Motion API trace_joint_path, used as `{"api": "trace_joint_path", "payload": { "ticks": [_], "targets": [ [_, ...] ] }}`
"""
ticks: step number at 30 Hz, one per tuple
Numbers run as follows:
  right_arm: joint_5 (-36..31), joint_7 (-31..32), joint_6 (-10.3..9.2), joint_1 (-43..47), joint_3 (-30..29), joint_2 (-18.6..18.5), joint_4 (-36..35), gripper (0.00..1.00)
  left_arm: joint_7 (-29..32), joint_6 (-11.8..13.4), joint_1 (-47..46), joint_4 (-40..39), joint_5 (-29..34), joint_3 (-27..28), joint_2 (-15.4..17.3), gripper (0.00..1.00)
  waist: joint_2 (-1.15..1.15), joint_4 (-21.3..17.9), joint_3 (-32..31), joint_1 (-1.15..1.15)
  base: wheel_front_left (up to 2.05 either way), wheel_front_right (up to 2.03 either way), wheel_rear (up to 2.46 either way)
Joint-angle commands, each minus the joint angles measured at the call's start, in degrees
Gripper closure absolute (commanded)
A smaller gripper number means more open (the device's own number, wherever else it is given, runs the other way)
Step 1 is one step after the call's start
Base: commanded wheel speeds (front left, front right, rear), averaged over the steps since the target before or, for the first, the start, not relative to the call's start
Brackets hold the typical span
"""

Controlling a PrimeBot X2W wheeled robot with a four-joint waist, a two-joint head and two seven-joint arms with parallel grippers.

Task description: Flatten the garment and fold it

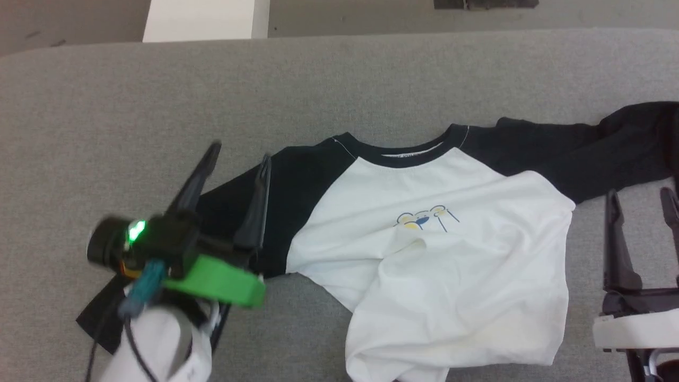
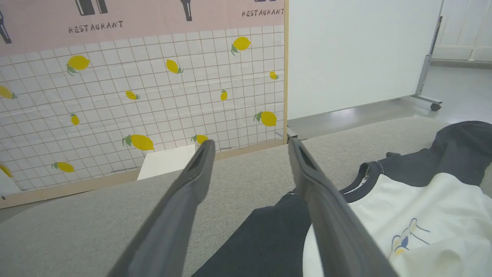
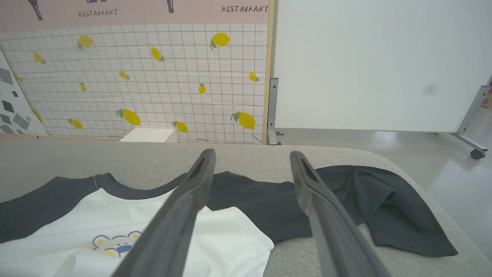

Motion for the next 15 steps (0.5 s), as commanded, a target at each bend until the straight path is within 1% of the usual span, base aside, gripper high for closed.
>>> {"api": "trace_joint_path", "payload": {
  "ticks": [1,4,8,12,15],
  "targets": [
    [-0.4,-0.1,-0.09,-1.5,0.8,0.1,-0.7,0.0,2.3,-1.4,-3.3,1.1,0.7,-0.5,1.2,0.0,0.0,-0.2,2.3,0.0,0.0,0.0,0.0],
    [-0.8,-0.2,-0.09,-2.9,1.5,0.1,-1.7,0.0,8.1,-3.8,-8.8,4.5,1.2,-1.6,2.8,0.0,0.0,-0.5,4.3,0.0,0.0,0.0,0.0],
    [-1.0,-0.1,-0.09,-4.0,1.9,0.1,-2.4,0.0,15.0,-6.3,-13.9,9.3,0.8,-3.5,3.5,0.0,0.0,-0.8,7.0,0.0,0.0,0.0,0.0],
    [-0.4,0.1,-0.09,-4.8,2.0,0.1,-2.6,0.0,19.7,-8.2,-18.0,13.4,0.0,-5.2,4.2,0.0,0.0,-1.2,9.4,0.0,0.0,0.0,0.0],
    [-0.2,0.1,-0.09,-5.2,2.1,0.1,-2.6,0.0,22.6,-9.2,-20.2,16.5,-1.0,-6.1,5.0,0.0,0.0,-1.5,10.7,0.0,0.0,0.0,0.0]
  ]
}}
